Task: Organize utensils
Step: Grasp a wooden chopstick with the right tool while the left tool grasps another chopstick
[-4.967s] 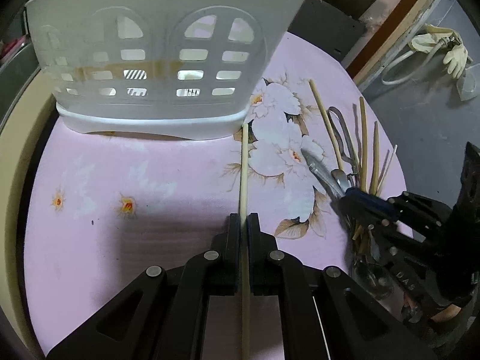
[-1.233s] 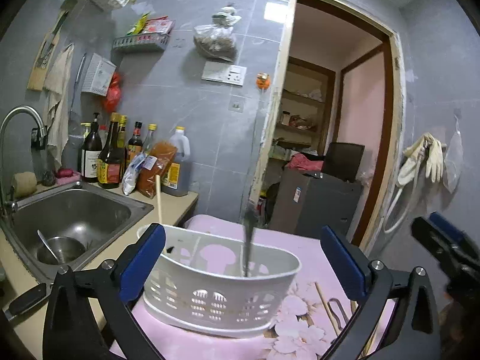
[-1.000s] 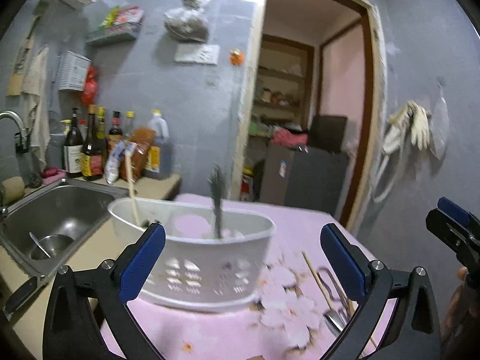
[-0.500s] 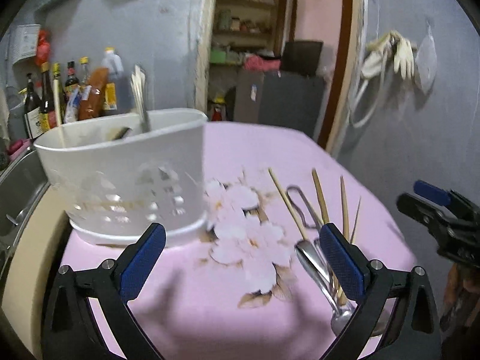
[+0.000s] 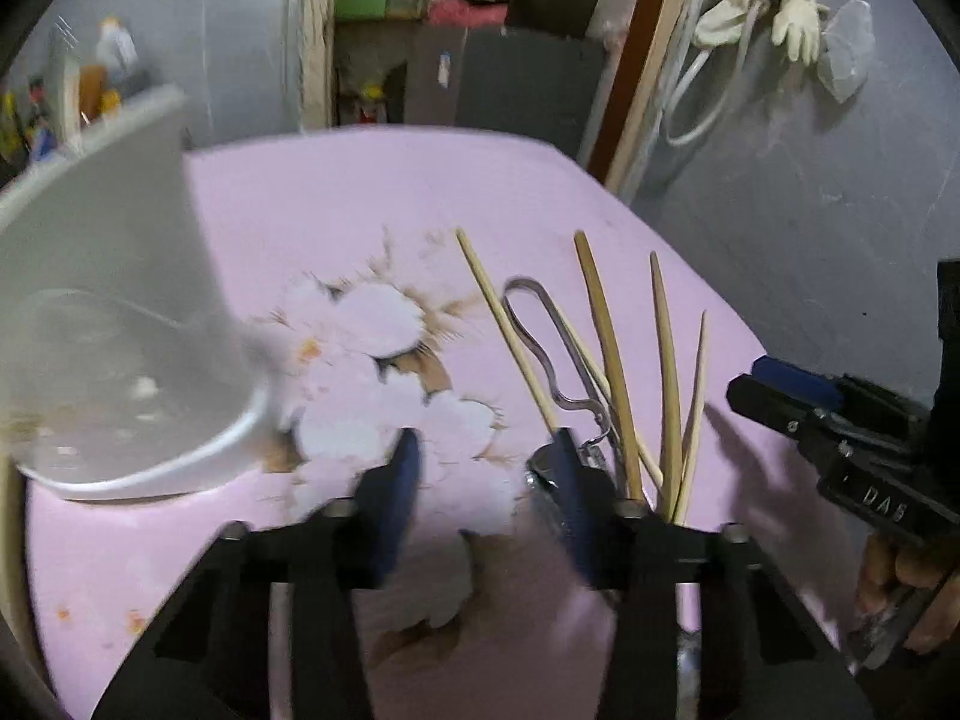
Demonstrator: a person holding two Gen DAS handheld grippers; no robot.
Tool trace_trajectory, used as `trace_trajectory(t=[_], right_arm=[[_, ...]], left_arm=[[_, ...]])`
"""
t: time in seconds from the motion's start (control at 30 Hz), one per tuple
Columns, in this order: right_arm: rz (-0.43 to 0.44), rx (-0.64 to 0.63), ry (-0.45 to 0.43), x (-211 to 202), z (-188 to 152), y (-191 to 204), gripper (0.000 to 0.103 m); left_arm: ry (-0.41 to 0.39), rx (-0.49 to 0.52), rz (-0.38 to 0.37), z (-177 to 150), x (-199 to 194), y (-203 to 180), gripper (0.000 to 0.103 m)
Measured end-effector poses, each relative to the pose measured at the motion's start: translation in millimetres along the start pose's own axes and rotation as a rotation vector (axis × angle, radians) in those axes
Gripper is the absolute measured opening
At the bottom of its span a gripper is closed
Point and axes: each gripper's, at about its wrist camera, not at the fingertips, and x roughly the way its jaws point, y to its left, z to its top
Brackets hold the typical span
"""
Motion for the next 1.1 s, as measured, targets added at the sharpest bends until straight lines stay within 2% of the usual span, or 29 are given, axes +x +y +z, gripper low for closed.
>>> trace_trajectory(t=[0.1, 0.23, 0.4, 0.67, 0.73, 0.9, 1.1], right_arm=[[0.007, 0.011, 0.022, 9.7, 1.9, -2.8, 0.03], [0.016, 0.029, 0.033, 16.3, 8.0, -4.6, 0.029], [0.017, 0.038, 0.048, 25.4, 16.0, -6.9, 0.027], [0.011, 0.042, 0.055, 34.7, 23.1, -12.2, 0.018], [0.016, 0.049, 0.056, 36.3, 24.8, -13.9, 0.016], [0.05, 0.06, 0.057, 38.6, 25.4, -11.6, 0.009], [0.074, 0.009, 0.064, 34.1, 18.9, -0.1, 0.005]], left_arm=[[0.046, -0.046, -0.046, 6.3, 14.7, 3.6, 0.025], [0.055, -0.05, -0.058, 18.5, 23.9, 2.7, 0.022], [0.078, -0.067, -0.057, 34.3, 37.7, 4.0, 0.016], [0.124, -0.059, -0.056, 53.0, 49.0, 4.9, 0.009], [0.134, -0.073, -0.062, 55.0, 51.0, 6.9, 0.005], [0.15, -0.126, -0.072, 54.4, 47.1, 16.6, 0.004], [0.163, -0.153, -0.069, 39.1, 28.7, 26.5, 0.002]])
